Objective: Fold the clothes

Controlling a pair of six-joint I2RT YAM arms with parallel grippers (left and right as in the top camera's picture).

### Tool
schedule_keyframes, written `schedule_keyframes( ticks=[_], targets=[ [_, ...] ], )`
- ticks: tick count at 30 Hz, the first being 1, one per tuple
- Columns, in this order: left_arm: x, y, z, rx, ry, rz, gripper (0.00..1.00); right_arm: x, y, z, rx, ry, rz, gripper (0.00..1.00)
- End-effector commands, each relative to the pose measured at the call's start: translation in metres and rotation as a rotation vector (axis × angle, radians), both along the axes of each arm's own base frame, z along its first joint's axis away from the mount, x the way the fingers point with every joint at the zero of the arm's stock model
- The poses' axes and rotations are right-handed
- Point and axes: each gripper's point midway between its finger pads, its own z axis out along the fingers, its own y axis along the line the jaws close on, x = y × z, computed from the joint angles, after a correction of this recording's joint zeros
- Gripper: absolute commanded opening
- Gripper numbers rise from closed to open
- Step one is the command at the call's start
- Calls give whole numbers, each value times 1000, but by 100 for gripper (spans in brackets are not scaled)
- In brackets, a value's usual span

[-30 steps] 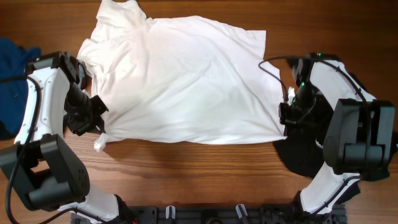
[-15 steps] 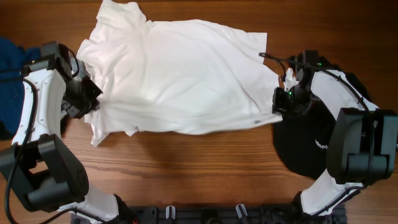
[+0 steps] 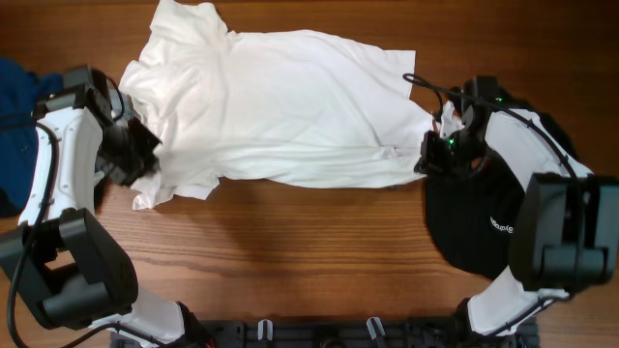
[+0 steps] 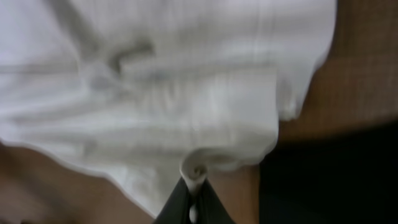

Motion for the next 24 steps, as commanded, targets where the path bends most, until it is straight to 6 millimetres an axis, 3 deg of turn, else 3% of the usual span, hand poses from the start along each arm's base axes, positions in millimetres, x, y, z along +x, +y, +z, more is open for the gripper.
schedule_keyframes(
  ticks=[1,4,5,10,14,18,24],
  targets=[
    [-31,-10,5,-52,105,-69,4,-27,-12,40,-83,22,-53,4],
    [-53,-16,16,-76,172,-108,4,-54,-39,70,-254,31,-156,4],
    [-56,-17,24,-69,151,-108,4,-61,-42,85,-272,3,-186,4],
    [-62,-19,70,-2,-38,-109,4,-73,-42,123,-263,-129,-221,4],
    [-85,-24,86,1,-32,-110,4,-93,-43,123,-281,-65,-214,4],
    [-95,-16,87,56,9,-112,4,-102,-50,122,-324,-26,-244,4],
    [-60,-6,72,95,-104,-89,4,-57,-51,110,-314,-129,-223,4]
  ],
)
